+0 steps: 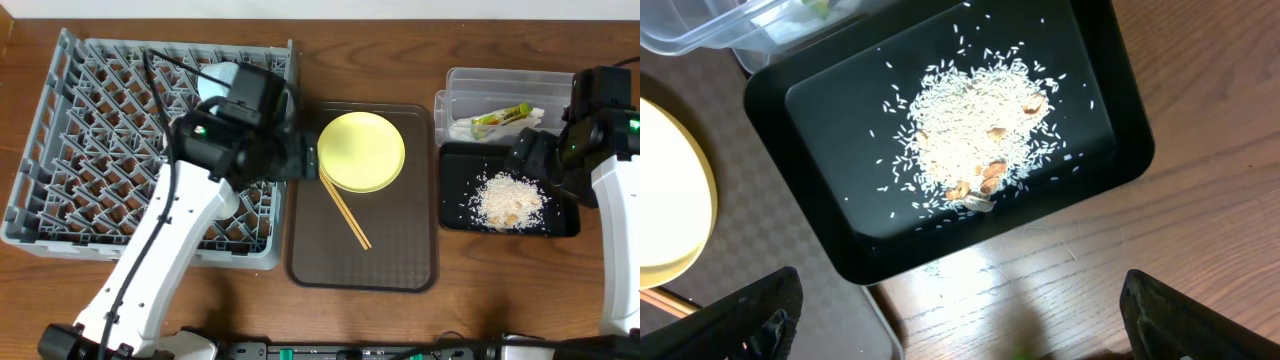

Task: Sort waste into correct bins and load items into the dishwasher
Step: 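Reach the left gripper to the wooden chopsticks on the tray, then close the left gripper on the wooden chopsticks beside the yellow plate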

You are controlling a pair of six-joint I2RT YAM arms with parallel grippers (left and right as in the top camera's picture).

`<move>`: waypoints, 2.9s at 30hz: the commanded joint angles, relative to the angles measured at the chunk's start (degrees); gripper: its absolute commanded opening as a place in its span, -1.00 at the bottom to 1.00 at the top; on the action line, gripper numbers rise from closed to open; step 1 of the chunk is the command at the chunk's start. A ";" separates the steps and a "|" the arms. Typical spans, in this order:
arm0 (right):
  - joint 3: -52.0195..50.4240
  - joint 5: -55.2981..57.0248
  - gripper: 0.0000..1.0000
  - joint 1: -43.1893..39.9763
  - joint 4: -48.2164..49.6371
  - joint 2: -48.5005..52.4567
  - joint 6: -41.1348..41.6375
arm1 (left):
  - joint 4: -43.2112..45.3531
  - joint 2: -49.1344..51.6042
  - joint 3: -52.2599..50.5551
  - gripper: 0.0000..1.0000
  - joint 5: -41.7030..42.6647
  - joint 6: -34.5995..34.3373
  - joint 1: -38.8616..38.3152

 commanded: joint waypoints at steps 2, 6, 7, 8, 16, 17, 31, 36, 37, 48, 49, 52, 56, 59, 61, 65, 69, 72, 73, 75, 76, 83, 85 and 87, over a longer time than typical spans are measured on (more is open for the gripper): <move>0.17 -0.31 0.99 -0.37 -0.52 -0.98 -0.72 | -1.29 3.08 -2.80 0.73 -6.10 -12.33 -3.63; 0.17 -0.28 0.98 -0.37 -0.46 -0.98 -0.70 | 1.25 8.98 -3.65 0.73 -6.12 -14.69 -8.44; 0.17 -0.28 0.98 -0.37 -0.48 -0.98 -0.70 | 2.03 10.58 -3.65 0.73 -6.10 -15.17 -9.25; 0.17 -0.28 0.98 -0.37 -0.48 -0.98 -0.70 | 2.75 12.24 -3.65 0.73 -6.10 -15.32 -10.01; 0.17 -0.26 0.99 -0.37 -0.55 -0.98 -0.72 | 3.34 24.09 -3.67 0.72 -7.34 -21.14 -12.15; 0.17 -0.26 0.99 -0.37 -0.55 -0.98 -0.72 | 3.37 25.00 -3.67 0.72 -7.37 -21.11 -12.15; 0.17 -0.24 0.99 -0.37 -0.52 -0.98 -0.72 | 6.60 31.71 -4.52 0.72 -5.46 -21.16 -12.17; 0.17 -0.24 0.99 -0.37 -0.52 -0.98 -0.72 | 10.25 31.71 -7.67 0.72 -3.89 -22.21 -12.15; 0.17 -0.24 0.99 -0.37 -0.52 -0.98 -0.72 | 11.06 31.71 -8.39 0.72 -3.89 -22.43 -12.15; 0.17 -0.24 0.98 -0.37 -0.55 -0.98 -0.72 | 10.10 31.71 -9.29 0.37 -4.11 -22.36 -12.15; 0.17 -0.24 0.98 -0.37 -0.55 -0.98 -0.72 | 10.23 31.71 -9.29 0.34 -4.11 -22.36 -12.15; 0.17 -0.24 0.98 -0.37 -0.72 -0.98 -0.72 | 10.21 31.65 -9.27 0.34 -4.13 -21.53 -12.09; 0.17 -0.24 0.99 -0.37 -0.72 -0.98 -0.72 | 10.25 29.22 -9.16 0.50 -6.51 -20.81 -11.65; 0.17 -0.24 0.98 -0.37 -0.72 -0.98 -0.72 | 10.23 25.86 -9.16 0.50 -9.79 -20.52 -11.61; 0.17 -0.24 0.98 -0.37 -0.74 -0.98 -0.74 | 10.14 24.06 -9.16 0.51 -10.99 -20.41 -11.61; 0.17 -0.24 0.99 -0.37 -0.72 -0.98 -0.72 | 9.68 24.48 -9.22 0.53 -10.99 -21.75 -11.76; 0.17 -0.24 0.99 -0.37 -0.74 -0.98 -0.72 | 10.67 25.68 -11.17 0.58 -10.93 -22.82 -11.78; 0.17 -0.24 0.98 -0.37 -0.79 -0.98 -0.72 | 13.05 25.88 -13.53 0.58 -10.08 -22.86 -11.78; 0.17 -0.24 0.98 -0.37 -0.87 -0.98 -0.72 | 13.18 25.94 -13.77 0.58 -10.10 -23.26 -11.78; 0.17 -0.24 0.98 -0.37 -0.90 -0.98 -0.72 | 14.36 25.97 -14.75 0.59 -10.10 -23.26 -11.78; 0.17 -0.24 0.99 -0.37 -0.90 -0.98 -0.72 | 15.41 25.97 -15.39 0.58 -9.88 -23.23 -11.78; 0.17 -0.24 0.98 -0.37 -0.96 -0.98 -0.72 | 18.08 25.97 -17.53 0.57 -5.53 -23.21 -11.89; 0.17 -0.24 0.99 -0.37 -0.96 -0.98 -0.72 | 18.10 25.99 -17.55 0.41 -5.62 -23.21 -12.11; 0.17 -0.24 0.98 -0.37 -0.98 -0.98 -0.74 | 18.12 25.99 -17.53 0.00 -5.60 -23.21 -12.11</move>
